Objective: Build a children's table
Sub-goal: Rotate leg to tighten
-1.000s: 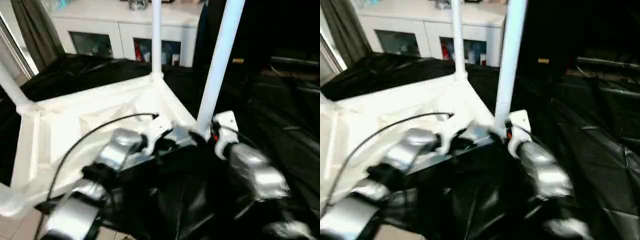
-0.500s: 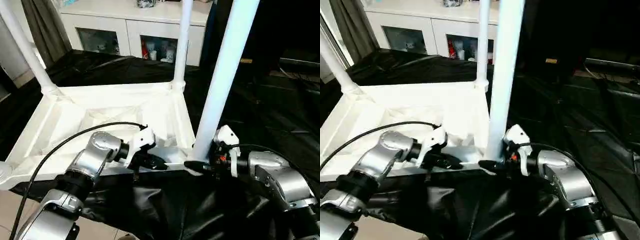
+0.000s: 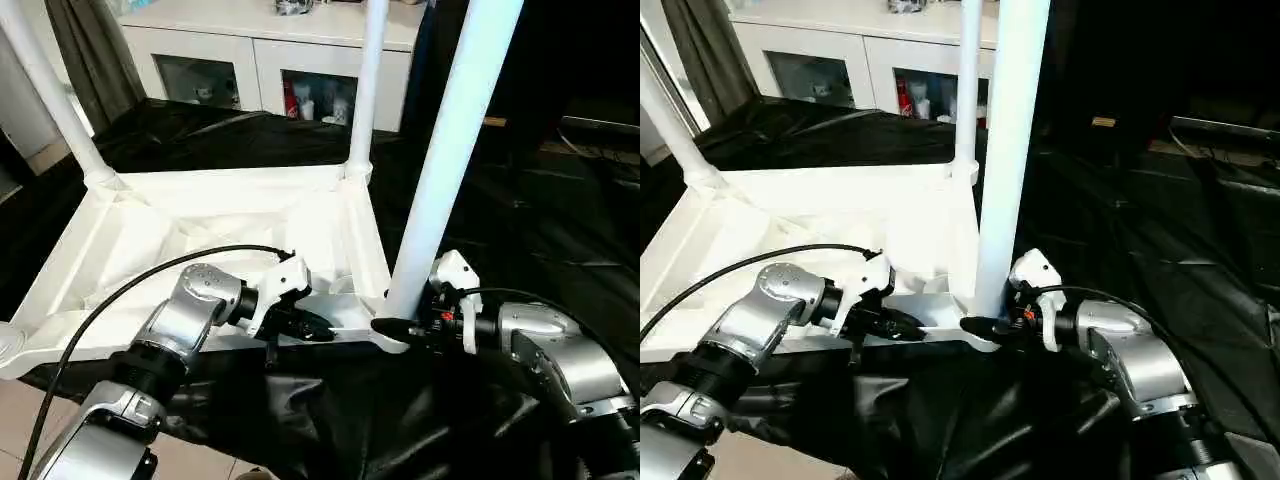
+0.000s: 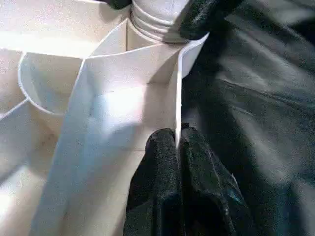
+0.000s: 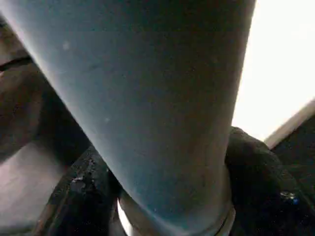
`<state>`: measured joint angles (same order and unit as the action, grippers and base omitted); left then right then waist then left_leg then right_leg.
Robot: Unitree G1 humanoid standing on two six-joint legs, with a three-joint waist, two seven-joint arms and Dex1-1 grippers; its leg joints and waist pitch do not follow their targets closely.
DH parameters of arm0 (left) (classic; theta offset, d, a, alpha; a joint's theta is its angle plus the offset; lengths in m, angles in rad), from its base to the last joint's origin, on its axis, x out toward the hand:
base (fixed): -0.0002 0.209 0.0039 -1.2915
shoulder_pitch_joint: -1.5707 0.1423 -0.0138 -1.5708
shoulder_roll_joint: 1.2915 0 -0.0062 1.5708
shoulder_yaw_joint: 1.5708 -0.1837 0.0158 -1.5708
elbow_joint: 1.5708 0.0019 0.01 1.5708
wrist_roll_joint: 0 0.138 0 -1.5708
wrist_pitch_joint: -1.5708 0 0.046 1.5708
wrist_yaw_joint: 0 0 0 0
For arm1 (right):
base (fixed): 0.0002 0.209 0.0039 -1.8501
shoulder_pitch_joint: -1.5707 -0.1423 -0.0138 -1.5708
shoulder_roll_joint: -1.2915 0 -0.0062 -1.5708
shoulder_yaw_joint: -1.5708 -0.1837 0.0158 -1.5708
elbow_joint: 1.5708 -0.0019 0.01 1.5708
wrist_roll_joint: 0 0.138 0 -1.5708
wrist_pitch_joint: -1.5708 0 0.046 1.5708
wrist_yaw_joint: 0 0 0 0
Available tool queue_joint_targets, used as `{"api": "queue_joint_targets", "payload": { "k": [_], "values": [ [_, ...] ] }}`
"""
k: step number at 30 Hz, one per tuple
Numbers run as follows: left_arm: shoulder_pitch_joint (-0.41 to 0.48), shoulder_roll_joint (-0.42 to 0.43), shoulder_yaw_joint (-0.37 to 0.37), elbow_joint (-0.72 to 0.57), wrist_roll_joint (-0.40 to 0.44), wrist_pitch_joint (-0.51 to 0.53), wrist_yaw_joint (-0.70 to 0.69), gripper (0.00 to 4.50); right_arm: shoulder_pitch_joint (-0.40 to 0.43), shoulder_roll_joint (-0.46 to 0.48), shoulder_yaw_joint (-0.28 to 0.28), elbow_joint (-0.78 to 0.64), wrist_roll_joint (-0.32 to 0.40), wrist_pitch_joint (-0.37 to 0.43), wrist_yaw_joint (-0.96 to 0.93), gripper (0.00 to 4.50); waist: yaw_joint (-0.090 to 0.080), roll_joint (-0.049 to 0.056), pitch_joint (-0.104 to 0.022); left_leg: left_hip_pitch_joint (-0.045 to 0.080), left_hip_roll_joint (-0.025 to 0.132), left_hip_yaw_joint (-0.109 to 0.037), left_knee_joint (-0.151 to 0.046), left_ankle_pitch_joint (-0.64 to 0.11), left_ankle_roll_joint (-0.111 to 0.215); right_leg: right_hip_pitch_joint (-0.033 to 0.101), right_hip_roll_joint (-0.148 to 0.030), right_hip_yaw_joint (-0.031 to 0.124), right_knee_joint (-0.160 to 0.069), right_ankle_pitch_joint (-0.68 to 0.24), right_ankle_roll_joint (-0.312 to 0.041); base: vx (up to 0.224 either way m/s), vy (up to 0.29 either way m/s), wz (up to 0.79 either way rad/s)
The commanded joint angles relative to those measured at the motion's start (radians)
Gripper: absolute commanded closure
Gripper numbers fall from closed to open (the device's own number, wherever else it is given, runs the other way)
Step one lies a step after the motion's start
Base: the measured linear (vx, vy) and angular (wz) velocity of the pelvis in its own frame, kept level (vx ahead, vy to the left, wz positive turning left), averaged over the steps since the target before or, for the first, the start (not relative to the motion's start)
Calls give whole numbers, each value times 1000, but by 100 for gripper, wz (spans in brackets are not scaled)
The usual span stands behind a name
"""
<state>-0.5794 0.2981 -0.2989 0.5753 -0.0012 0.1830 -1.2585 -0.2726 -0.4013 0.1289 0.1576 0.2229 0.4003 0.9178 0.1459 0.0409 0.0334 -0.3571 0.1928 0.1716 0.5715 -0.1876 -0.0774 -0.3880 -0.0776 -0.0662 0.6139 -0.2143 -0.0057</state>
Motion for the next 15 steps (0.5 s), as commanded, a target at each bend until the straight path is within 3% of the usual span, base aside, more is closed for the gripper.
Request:
{"api": "queue_joint_targets", "payload": {
  "k": [1,5,6,7,9,10,12,15],
  "values": [
    [-40,-68,23,40,0,2,111,450,-4,55,7,48,-39,7,-126,185,-6,-11,-49,2,33,-8,-59,-138,36,47,-69,44,-76,-112,-209,0,0,0],
    [-112,-170,41,152,39,27,321,450,-31,181,-58,123,-70,44,-384,186,-12,-21,-43,11,31,-8,-65,-193,5,44,-72,49,-90,-240,-176,0,0,0],
    [-123,-191,43,170,43,33,355,450,-38,205,-70,136,-73,55,-431,186,-11,-18,-45,13,33,-11,-69,-199,-3,45,-73,49,-91,-262,-168,0,0,0],
    [-126,-197,43,175,44,34,364,450,-41,212,-73,141,-75,57,-446,186,-11,-27,-46,13,32,-9,-68,-189,0,46,-72,50,-91,-251,-163,0,0,0],
    [-155,-262,47,225,56,47,466,450,-73,291,-109,197,-102,69,-618,186,-12,-25,-46,10,31,-11,-68,-164,-1,42,-72,52,-85,-211,-166,0,0,0],
    [-168,-294,40,243,61,51,499,450,-95,329,-105,228,-119,57,-671,186,-9,-38,-48,10,31,-10,-68,-164,5,48,-73,50,-88,-209,-158,0,0,0],
    [-175,-311,29,250,70,42,499,450,-111,352,-74,249,-139,31,-670,186,-10,-30,-47,7,30,-11,-69,-156,8,45,-74,50,-87,-199,-154,0,0,0],
    [-179,-315,25,262,78,31,490,450,-110,351,-32,243,-169,0,-643,186,-5,-35,-47,4,30,-10,-67,-146,24,48,-75,51,-85,-172,-145,0,0,0]
  ]
}}
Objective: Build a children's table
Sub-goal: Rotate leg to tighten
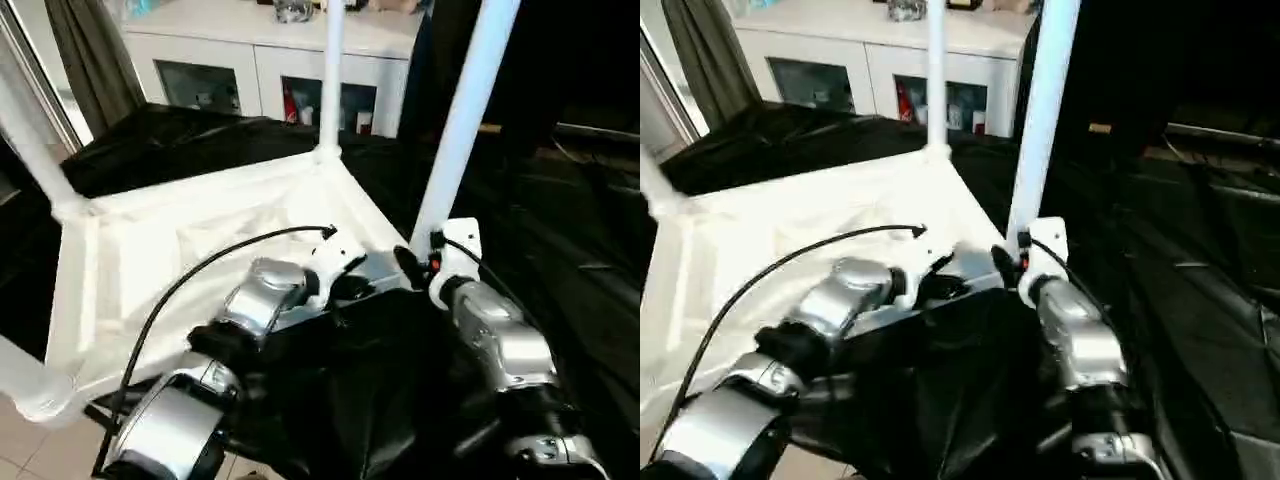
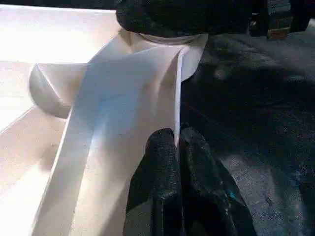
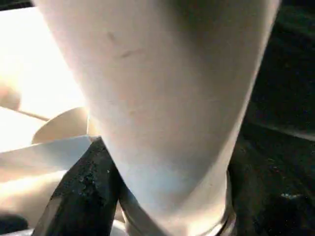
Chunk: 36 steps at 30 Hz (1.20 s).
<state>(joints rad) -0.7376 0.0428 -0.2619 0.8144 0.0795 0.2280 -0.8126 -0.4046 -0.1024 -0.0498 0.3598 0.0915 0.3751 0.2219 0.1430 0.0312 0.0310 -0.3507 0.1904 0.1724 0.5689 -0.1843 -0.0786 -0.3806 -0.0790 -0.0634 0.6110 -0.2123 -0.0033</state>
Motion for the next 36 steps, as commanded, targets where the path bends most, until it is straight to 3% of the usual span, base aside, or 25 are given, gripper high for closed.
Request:
{"api": "queue_joint_targets", "payload": {
  "k": [1,2,3,4,7,9,11,13,14,16,20,24,25,27,30,32,36],
  "values": [
    [-19,-53,-13,24,-2,-17,35,450,24,47,156,32,-42,13,69,186,-3,-29,-43,-3,32,-10,-66,-151,30,41,-73,48,-84,-180,-144,0,0,0],
    [-19,-53,-13,24,-2,-17,35,450,24,47,156,32,-42,13,69,186,-2,-28,-43,-3,32,-11,-66,-154,31,41,-74,48,-85,-190,-141,0,0,0],
    [-11,-29,-8,17,-10,-22,1,450,25,36,135,17,-3,-2,123,131,-1,-34,-42,-2,32,-10,-68,-161,34,41,-76,48,-88,-212,-136,0,0,0],
    [-11,-27,-7,16,-10,-23,-3,450,25,34,134,16,0,-3,129,117,0,-31,-42,-3,34,-12,-69,-165,35,40,-76,48,-87,-223,-134,0,0,0],
    [12,16,-9,-15,-25,-35,-84,450,23,-29,154,10,0,-55,230,110,0,-29,-44,-6,35,-12,-67,-152,39,43,-76,48,-84,-197,-134,0,0,0],
    [42,60,-35,-52,-35,-66,-192,450,24,-97,179,9,-15,-94,317,82,-3,-30,-43,-10,34,-11,-64,-140,45,46,-74,47,-80,-150,-146,0,0,0],
    [68,95,-50,-81,-46,-77,-278,450,47,-160,199,-35,6,-97,445,82,-3,-19,-45,-7,34,-10,-61,-127,56,44,-74,47,-77,-114,-161,0,0,0],
    [89,128,-56,-111,-65,-83,-357,450,70,-220,211,-84,33,-91,558,82,3,-25,-46,-8,38,-9,-57,-109,78,49,-72,48,-68,-43,-182,0,0,0],
    [98,144,-60,-131,-77,-77,-399,450,82,-248,208,-105,49,-87,607,82,2,-18,-47,-5,40,-8,-56,-102,87,47,-69,46,-66,-9,-198,0,0,0],
    [107,158,-64,-153,-86,-66,-436,450,93,-276,204,-123,67,-85,655,82,3,-18,-48,-6,41,-8,-53,-105,93,47,-68,45,-61,17,-220,0,0,0],
    [129,215,-87,-201,-96,-54,-528,450,118,-340,209,-173,127,-54,774,82,1,-16,-44,-3,45,-8,-56,-143,91,45,-69,44,-66,-39,-235,0,0,0],
    [137,257,-90,-222,-98,-45,-595,450,128,-376,220,-197,142,-42,842,82,0,-20,-40,-3,44,-8,-60,-161,76,43,-71,45,-72,-113,-227,0,0,0],
    [138,269,-83,-223,-99,-45,-597,450,131,-382,225,-192,139,-39,853,82,-1,-25,-41,-2,45,-7,-60,-162,72,43,-71,45,-72,-120,-226,0,0,0],
    [142,279,-75,-234,-102,-36,-597,450,131,-381,229,-187,137,-37,857,115,1,-23,-42,-2,44,-8,-59,-155,69,43,-73,45,-72,-120,-225,0,0,0],
    [148,287,-74,-249,-107,-27,-599,450,130,-374,228,-188,149,-23,857,115,0,-24,-44,-3,43,-8,-58,-132,73,44,-71,45,-67,-82,-232,0,0,0],
    [153,292,-74,-258,-111,-22,-599,450,128,-367,231,-188,154,-16,857,157,0,-25,-42,-5,43,-8,-58,-123,76,43,-71,44,-65,-71,-234,0,0,0],
    [162,282,-71,-274,-117,-9,-577,450,130,-354,236,-184,163,-7,856,170,0,-27,-40,-4,43,-7,-59,-131,73,42,-72,44,-68,-89,-232,0,0,0]
  ]
}}
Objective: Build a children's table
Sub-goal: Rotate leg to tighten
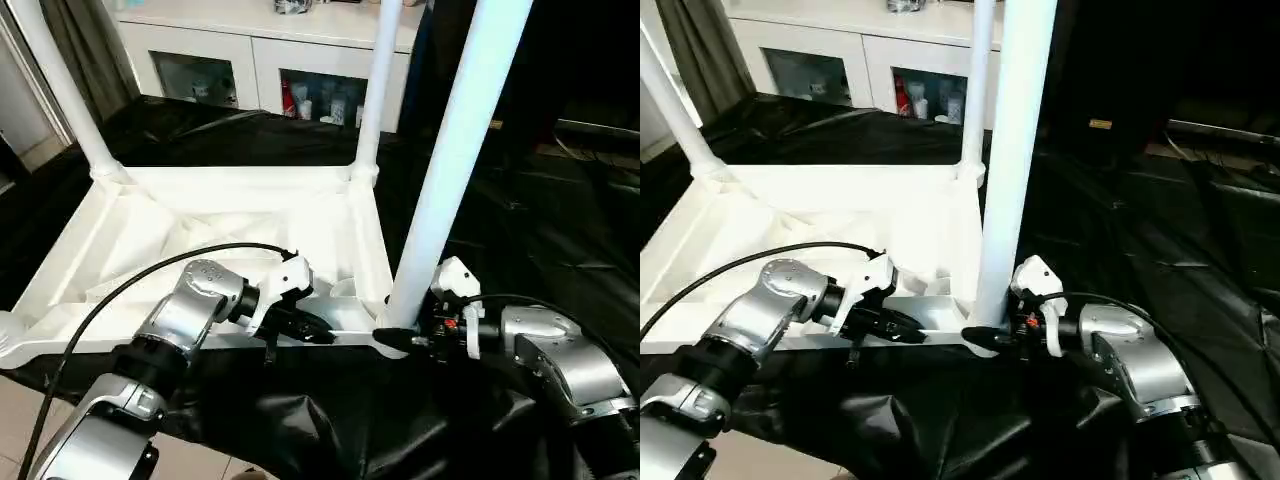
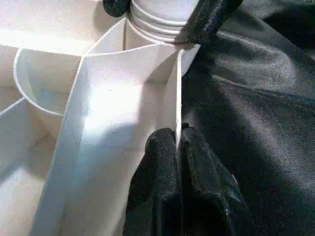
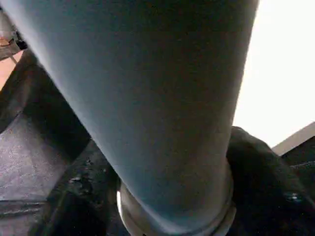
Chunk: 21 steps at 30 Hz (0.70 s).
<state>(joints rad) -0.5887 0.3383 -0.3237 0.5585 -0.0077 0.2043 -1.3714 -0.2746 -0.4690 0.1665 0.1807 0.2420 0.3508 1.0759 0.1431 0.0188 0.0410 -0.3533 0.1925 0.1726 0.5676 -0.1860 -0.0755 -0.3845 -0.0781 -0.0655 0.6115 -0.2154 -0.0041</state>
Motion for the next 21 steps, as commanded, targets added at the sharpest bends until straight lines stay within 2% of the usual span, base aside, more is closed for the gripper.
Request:
{"api": "queue_joint_targets", "payload": {
  "k": [1,4,6,7,8,9,10,11,14,15,16,17,20,21],
  "values": [
    [12,-21,-5,-16,-29,16,-1,450,-1,21,16,2,12,15,-8,170,1,-18,-48,-1,41,-8,-59,-133,69,46,-73,46,-69,-96,-230,0,0,0],
    [-10,-61,20,25,-3,17,123,450,-21,75,-14,67,-23,-14,-123,175,-3,-17,-43,0,40,-8,-62,-161,55,41,-76,47,-76,-153,-222,0,0,0],
    [-30,-87,30,61,17,14,204,450,-42,112,-36,121,-53,-27,-229,175,-5,-21,-41,-1,37,-10,-66,-175,37,44,-76,46,-82,-210,-204,0,0,0],
    [-45,-107,36,88,31,16,260,450,-56,137,-52,153,-69,-32,-300,175,-11,-15,-40,2,36,-10,-68,-184,23,39,-76,47,-87,-238,-195,0,0,0],
    [-70,-146,44,131,51,22,355,450,-74,183,-81,192,-82,-23,-413,175,-12,-15,-40,4,34,-9,-68,-193,16,38,-74,47,-89,-255,-191,0,0,0],
    [-78,-159,47,143,56,23,386,450,-78,197,-91,197,-83,-14,-446,176,-12,-14,-42,10,35,-11,-69,-209,0,37,-77,48,-92,-284,-183,0,0,0],
    [-99,-198,56,171,61,31,455,450,-90,241,-119,215,-89,4,-549,176,-9,-17,-46,8,36,-12,-68,-192,1,42,-76,50,-88,-251,-179,0,0,0],
    [-101,-201,57,174,62,33,461,450,-91,245,-122,217,-90,5,-559,176,-10,-13,-47,6,36,-11,-68,-182,3,40,-75,52,-85,-223,-182,0,0,0],
    [-124,-248,63,203,70,43,540,450,-110,297,-154,247,-117,26,-710,176,-8,-15,-51,3,33,-11,-64,-148,10,45,-72,50,-77,-137,-189,0,0,0],
    [-139,-283,62,219,73,43,578,450,-117,331,-164,260,-131,46,-783,176,-7,-10,-52,5,32,-10,-62,-139,14,43,-71,50,-77,-115,-190,0,0,0],
    [-149,-309,60,229,75,41,603,450,-122,359,-167,264,-140,54,-827,176,-9,-5,-51,6,32,-9,-62,-140,10,40,-69,51,-78,-104,-191,0,0,0],
    [-157,-329,60,244,77,35,606,450,-125,383,-163,269,-145,44,-840,176,-8,-3,-51,5,31,-11,-65,-148,4,44,-70,50,-77,-113,-189,0,0,0],
    [-163,-344,58,252,74,27,598,450,-123,399,-147,258,-147,32,-829,176,-7,-6,-50,4,31,-10,-66,-163,11,45,-71,50,-81,-122,-178,0,0,0],
    [-165,-347,56,255,72,23,589,450,-120,401,-133,245,-144,22,-810,176,-8,1,-50,4,30,-10,-65,-178,10,45,-71,51,-85,-132,-173,0,0,0]
  ]
}}
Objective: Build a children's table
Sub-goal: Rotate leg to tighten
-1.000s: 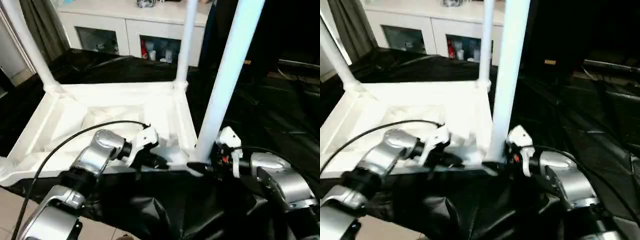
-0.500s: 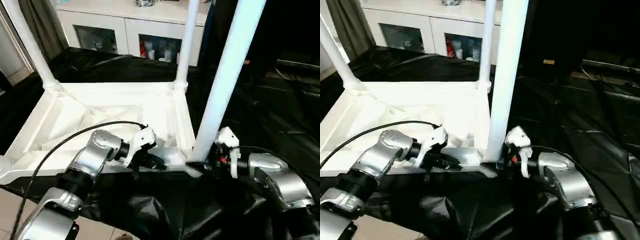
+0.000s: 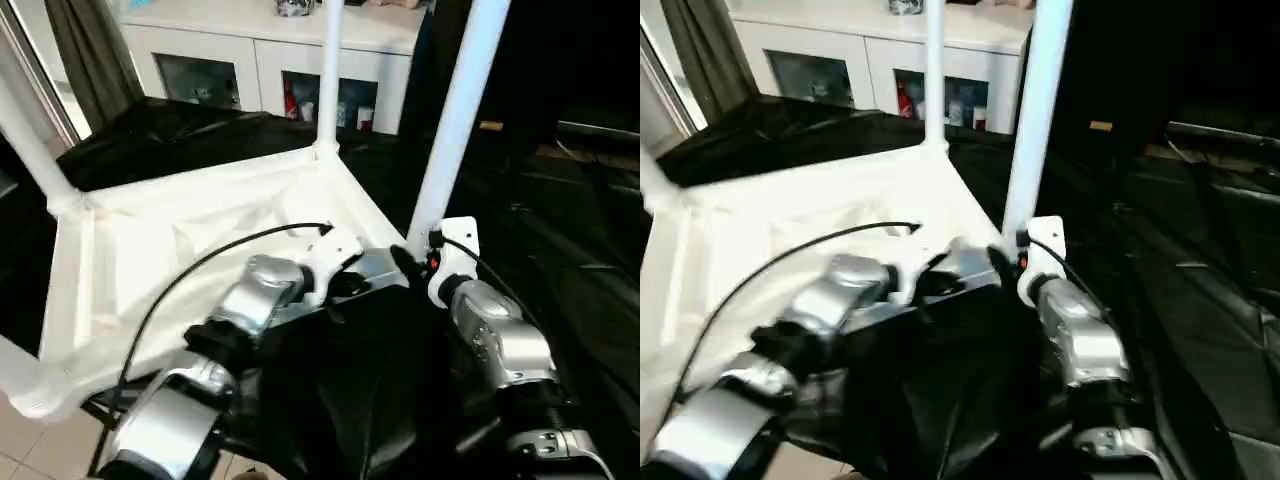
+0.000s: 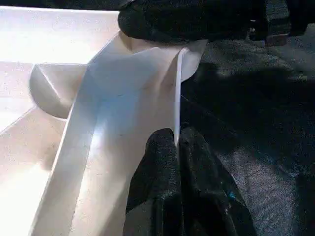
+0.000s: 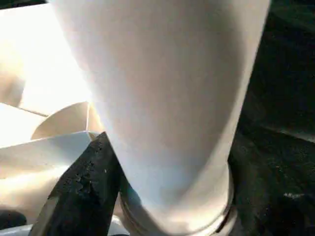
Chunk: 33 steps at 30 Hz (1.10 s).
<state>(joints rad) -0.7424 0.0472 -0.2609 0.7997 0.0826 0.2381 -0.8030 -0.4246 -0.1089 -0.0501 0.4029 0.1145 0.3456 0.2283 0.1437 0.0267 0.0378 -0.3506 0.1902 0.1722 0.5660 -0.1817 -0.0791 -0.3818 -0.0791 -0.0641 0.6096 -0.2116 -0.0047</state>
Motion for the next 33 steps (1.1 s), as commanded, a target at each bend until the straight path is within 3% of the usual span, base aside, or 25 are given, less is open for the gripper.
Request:
{"api": "queue_joint_targets", "payload": {
  "k": [1,2,3,4,9,10,13,15,18,23,24,25,28,30,33],
  "values": [
    [-12,-53,-10,14,-19,-17,10,450,33,39,91,6,-2,18,71,176,-7,-5,-48,1,33,-11,-64,-188,14,44,-70,49,-84,-136,-168,0,0,0],
    [-11,-46,-13,11,-20,-23,-8,450,36,33,96,-9,11,13,103,176,-6,-1,-49,0,34,-13,-65,-186,13,44,-71,49,-81,-132,-169,0,0,0],
    [-10,-42,-15,11,-21,-28,-19,450,37,30,98,-18,19,11,118,120,-7,-2,-49,-1,33,-13,-64,-184,17,46,-70,49,-81,-121,-170,0,0,0],
    [-9,-33,-17,14,-18,-36,-28,450,42,14,104,-37,28,12,155,120,-5,6,-51,-2,33,-14,-63,-178,19,47,-70,48,-78,-109,-172,0,0,0],
    [14,14,-32,-16,-26,-49,-136,450,83,-96,162,-124,39,13,339,87,0,-2,-49,-9,32,-13,-58,-141,53,53,-70,46,-74,-47,-180,0,0,0],
    [27,39,-40,-41,-33,-46,-191,450,104,-144,176,-163,60,10,429,87,2,-9,-45,-12,31,-12,-59,-143,63,55,-71,44,-77,-71,-177,0,0,0],
    [54,87,-53,-87,-49,-46,-291,450,134,-217,199,-218,95,12,567,87,3,-1,-44,-11,38,-13,-59,-144,77,49,-73,45,-78,-92,-183,0,0,0],
    [95,137,-67,-156,-90,-55,-422,450,149,-280,215,-237,98,-11,659,87,2,-1,-43,-12,40,-13,-59,-153,80,51,-73,44,-78,-102,-194,0,0,0],
    [128,176,-73,-210,-117,-33,-499,450,155,-317,206,-255,114,-3,715,87,-2,1,-43,-9,43,-11,-59,-159,80,46,-72,43,-77,-105,-213,0,0,0],
    [163,225,-73,-247,-127,-32,-561,450,163,-357,202,-291,148,38,781,87,-3,4,-41,-7,45,-9,-59,-159,81,43,-70,45,-73,-101,-231,0,0,0],
    [169,233,-72,-251,-127,-34,-568,450,166,-362,205,-296,150,42,791,87,-4,-3,-40,-8,44,-8,-59,-159,81,43,-69,45,-75,-110,-227,0,0,0],
    [169,233,-72,-252,-127,-33,-569,450,166,-362,205,-296,150,42,791,87,-3,1,-40,-8,43,-8,-59,-159,78,43,-70,45,-75,-126,-223,0,0,0],
    [186,259,-69,-274,-130,-25,-582,450,176,-374,220,-304,152,45,822,87,-3,-8,-39,-9,43,-9,-61,-154,76,43,-72,45,-76,-147,-213,0,0,0],
    [191,269,-62,-281,-130,-23,-575,450,177,-371,228,-298,150,42,830,121,-3,-7,-40,-9,44,-9,-60,-146,77,41,-72,46,-75,-144,-213,0,0,0],
    [195,277,-56,-293,-134,-16,-570,450,172,-364,234,-289,149,42,830,126,-1,-6,-41,-8,43,-8,-59,-142,75,41,-72,46,-76,-150,-211,0,0,0]
  ]
}}
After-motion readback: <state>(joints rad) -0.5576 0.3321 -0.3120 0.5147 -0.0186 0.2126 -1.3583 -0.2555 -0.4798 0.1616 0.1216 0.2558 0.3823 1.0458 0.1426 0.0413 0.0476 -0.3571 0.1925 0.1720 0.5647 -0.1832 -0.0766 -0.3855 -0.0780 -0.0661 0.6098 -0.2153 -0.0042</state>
